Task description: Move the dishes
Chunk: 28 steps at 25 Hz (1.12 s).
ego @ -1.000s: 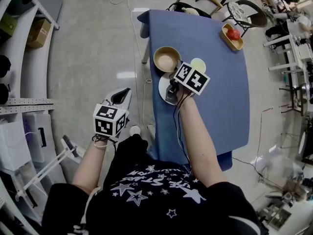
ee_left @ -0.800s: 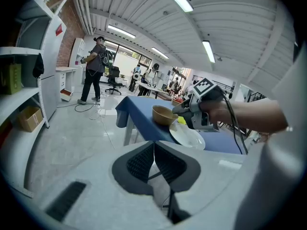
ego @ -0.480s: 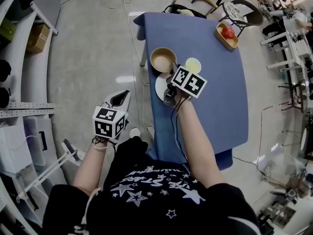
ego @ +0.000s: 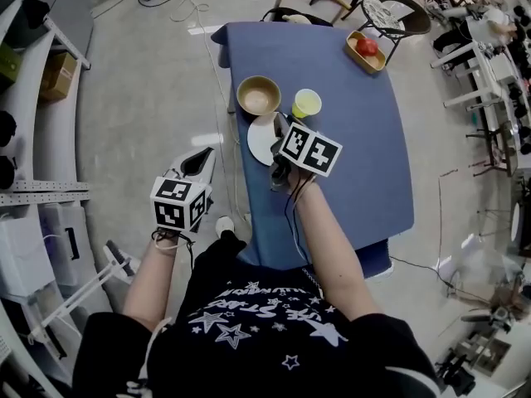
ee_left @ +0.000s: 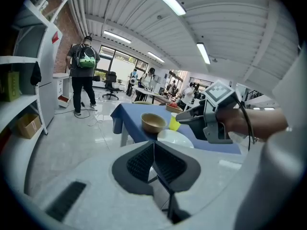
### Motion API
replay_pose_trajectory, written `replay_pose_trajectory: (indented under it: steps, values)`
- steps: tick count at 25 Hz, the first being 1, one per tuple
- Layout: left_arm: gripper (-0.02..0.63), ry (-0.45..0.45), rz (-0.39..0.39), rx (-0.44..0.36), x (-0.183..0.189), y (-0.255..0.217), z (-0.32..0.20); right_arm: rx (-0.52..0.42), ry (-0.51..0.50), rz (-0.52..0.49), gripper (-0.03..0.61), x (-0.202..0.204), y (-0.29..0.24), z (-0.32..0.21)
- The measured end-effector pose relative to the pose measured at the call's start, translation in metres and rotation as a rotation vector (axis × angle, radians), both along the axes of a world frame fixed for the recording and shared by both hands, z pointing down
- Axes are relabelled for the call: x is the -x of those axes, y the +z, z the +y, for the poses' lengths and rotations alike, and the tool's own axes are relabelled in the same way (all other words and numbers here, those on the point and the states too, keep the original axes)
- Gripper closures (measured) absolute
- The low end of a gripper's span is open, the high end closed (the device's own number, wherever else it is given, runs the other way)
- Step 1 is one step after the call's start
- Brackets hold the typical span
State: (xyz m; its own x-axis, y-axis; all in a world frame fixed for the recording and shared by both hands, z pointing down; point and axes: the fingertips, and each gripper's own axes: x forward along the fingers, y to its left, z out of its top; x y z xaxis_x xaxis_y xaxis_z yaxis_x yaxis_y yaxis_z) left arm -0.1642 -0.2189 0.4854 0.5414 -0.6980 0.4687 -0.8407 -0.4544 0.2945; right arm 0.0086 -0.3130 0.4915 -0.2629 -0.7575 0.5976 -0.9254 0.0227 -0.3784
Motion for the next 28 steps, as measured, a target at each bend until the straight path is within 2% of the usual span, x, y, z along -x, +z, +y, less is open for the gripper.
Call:
replay_pose_trajectory:
  steps: [8, 13, 28]
  values:
    - [0.592, -0.046, 0.013, -0.015, -0.024, -0.009, 0.034, -0.041, -0.122, 0.09, 0.537, -0.025, -0.016, 0.033]
    - [0.592, -0.073, 0.008, -0.015, -0.039, -0.012, 0.056, -0.06, -0.16, 0.087, 0.575, -0.041, -0.026, 0.058]
    - [0.592, -0.11, -0.027, -0.078, -0.114, -0.039, 0.124, -0.167, -0.344, 0.069, 0.577, -0.103, -0.063, 0.137]
